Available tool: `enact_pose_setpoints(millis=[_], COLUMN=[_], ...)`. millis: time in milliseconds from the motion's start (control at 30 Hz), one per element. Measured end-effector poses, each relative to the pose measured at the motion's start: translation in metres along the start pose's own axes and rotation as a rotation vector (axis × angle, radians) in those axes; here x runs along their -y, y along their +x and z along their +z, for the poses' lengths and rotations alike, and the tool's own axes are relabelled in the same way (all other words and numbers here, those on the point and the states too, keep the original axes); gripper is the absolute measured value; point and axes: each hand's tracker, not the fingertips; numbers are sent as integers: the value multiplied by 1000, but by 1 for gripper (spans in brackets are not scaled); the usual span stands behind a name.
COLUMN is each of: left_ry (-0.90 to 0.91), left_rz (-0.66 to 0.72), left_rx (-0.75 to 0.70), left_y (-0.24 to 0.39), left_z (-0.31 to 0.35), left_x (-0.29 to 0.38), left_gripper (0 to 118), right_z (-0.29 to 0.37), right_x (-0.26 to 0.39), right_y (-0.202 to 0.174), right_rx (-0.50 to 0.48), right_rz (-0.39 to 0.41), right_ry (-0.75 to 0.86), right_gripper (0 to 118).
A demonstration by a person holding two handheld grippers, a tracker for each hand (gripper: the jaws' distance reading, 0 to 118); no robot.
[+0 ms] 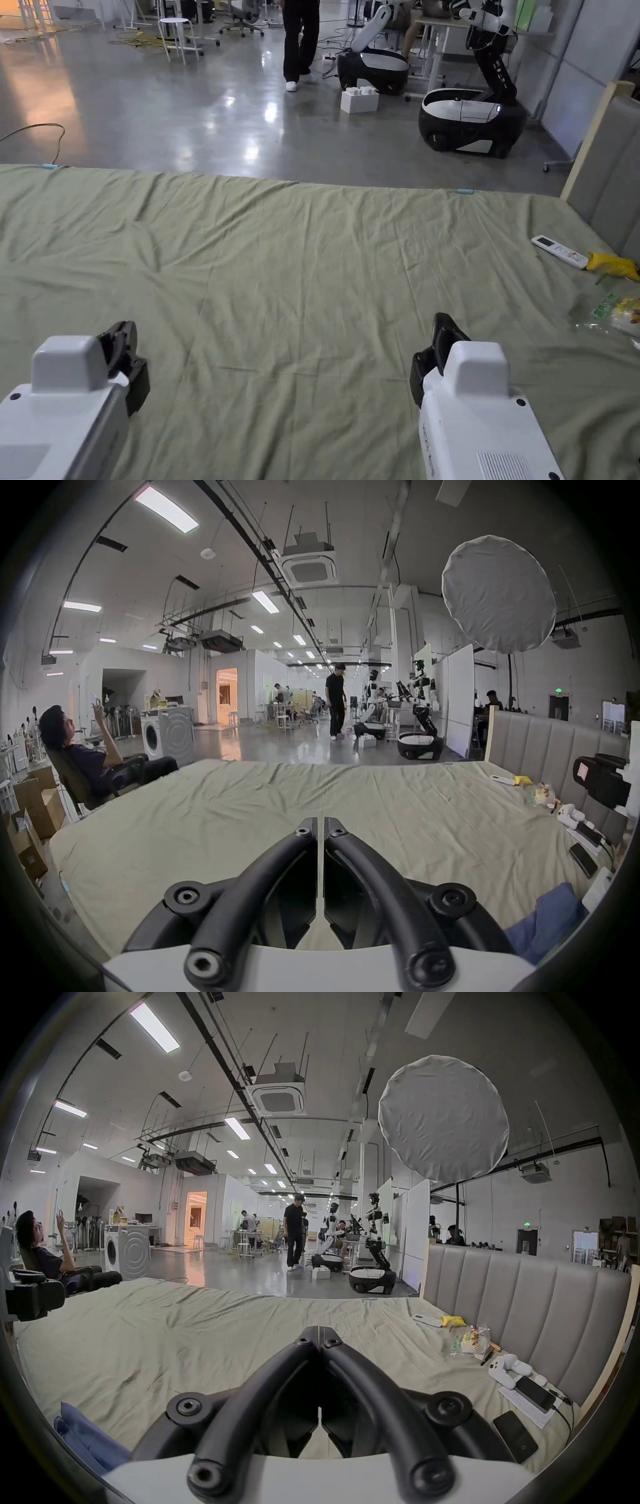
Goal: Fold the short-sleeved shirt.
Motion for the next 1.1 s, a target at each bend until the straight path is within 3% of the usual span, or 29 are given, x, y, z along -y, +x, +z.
enact_pose_setpoints(millis=[400, 433, 533, 600, 633, 833, 900, 1000, 1100], left_ry=[-555, -573, -614, -698, -714, -818, -722, -746, -763], left_rz=[206, 234, 329, 397, 428, 707, 740, 901, 922], left_rx=[202, 197, 248, 290, 311, 480, 529, 570, 668], left_y=[-121, -129, -152, -166, -170, -192, -197, -201, -191], left_z=[-7, -8, -16, -27, -29, -56, -55, -63, -62], left_x=[62, 70, 90, 103, 108, 147, 147, 153, 157], left_gripper=[6, 20, 79, 83, 93, 94, 93, 93, 86], right_z=[-6, -7, -9, -10, -10, -11, -10, -9, -11], right_x=[25, 29, 34, 36, 37, 41, 42, 42, 43], right_y=[-3, -4, -4, -3, -2, -1, -3, -8, -11], right_rx=[-38, -43, -55, -50, -48, -36, -38, -40, -45], right_rz=[27, 26, 43, 48, 50, 40, 43, 49, 48], right_ry=[-104, -114, -141, -154, -166, -206, -211, -216, -224], right_gripper=[1, 1, 1, 1, 1, 1, 1, 1, 1])
